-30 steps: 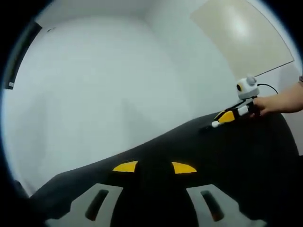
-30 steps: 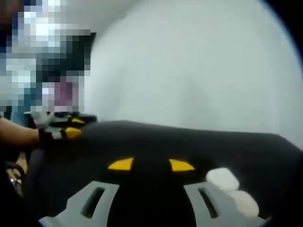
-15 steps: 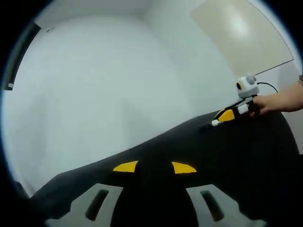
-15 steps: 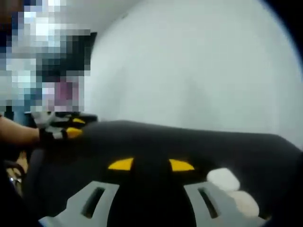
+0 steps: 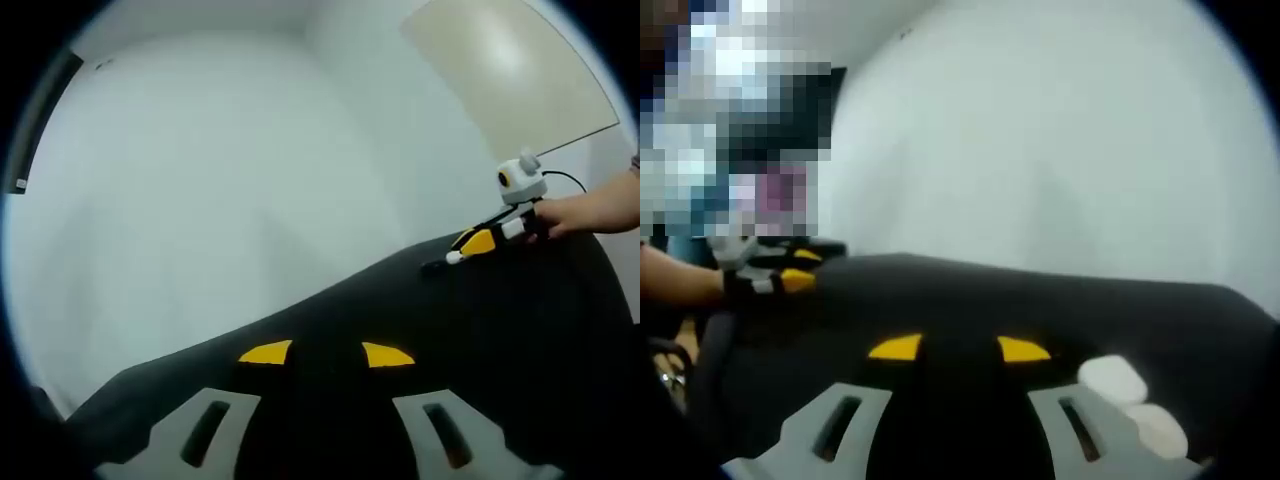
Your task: Pick up three earphones and place each one into its charging case using tactile feedback, ensure that each earphone is properly inserted and securely positioned inside the case.
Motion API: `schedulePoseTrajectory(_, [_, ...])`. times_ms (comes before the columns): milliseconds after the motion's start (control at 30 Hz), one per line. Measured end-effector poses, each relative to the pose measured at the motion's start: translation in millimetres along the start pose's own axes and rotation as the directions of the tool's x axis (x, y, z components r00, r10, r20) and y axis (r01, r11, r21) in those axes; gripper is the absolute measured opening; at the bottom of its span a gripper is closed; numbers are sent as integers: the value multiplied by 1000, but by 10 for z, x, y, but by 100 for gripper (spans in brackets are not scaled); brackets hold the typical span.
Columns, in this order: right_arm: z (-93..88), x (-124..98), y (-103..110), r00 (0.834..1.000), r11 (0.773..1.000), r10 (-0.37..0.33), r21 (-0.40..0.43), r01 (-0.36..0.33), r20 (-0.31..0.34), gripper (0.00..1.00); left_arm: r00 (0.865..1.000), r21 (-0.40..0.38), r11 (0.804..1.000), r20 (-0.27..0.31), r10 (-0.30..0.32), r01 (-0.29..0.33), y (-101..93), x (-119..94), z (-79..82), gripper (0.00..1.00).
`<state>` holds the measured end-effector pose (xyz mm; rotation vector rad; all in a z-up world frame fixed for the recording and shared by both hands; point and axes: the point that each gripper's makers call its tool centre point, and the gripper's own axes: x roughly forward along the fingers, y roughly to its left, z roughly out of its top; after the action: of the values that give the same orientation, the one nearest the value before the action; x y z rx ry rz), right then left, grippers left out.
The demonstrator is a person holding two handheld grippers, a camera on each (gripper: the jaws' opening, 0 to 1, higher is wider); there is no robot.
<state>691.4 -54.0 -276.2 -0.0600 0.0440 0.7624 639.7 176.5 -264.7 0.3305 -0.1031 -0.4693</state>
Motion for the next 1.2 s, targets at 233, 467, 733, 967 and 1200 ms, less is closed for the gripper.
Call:
schedulePoseTrajectory(233, [-4,7,-4,1000,1000,1,-4,-1,-2,29,1000,2,1000,0,-1,1,2,2,-1,22])
schedulePoseTrajectory(467, [-8,11,1,1000,1000,4,-7,-4,-4,29,1000,4,1000,-3,-2,2,0,7,-6,22])
schedulePoseTrajectory(733, [-20,15,6,1000,1000,4,-14,-5,-11,29,1000,4,1000,-3,-4,4,-2,9,-6,22])
schedulePoseTrajectory(967, [-22,16,6,1000,1000,5,-16,-5,-12,29,1000,3,1000,-2,-2,2,-5,5,-1,22])
schedulePoseTrajectory(1200, [-22,17,7,1000,1000,7,-16,-7,-12,29,1000,5,1000,-3,-2,2,-10,4,-1,22])
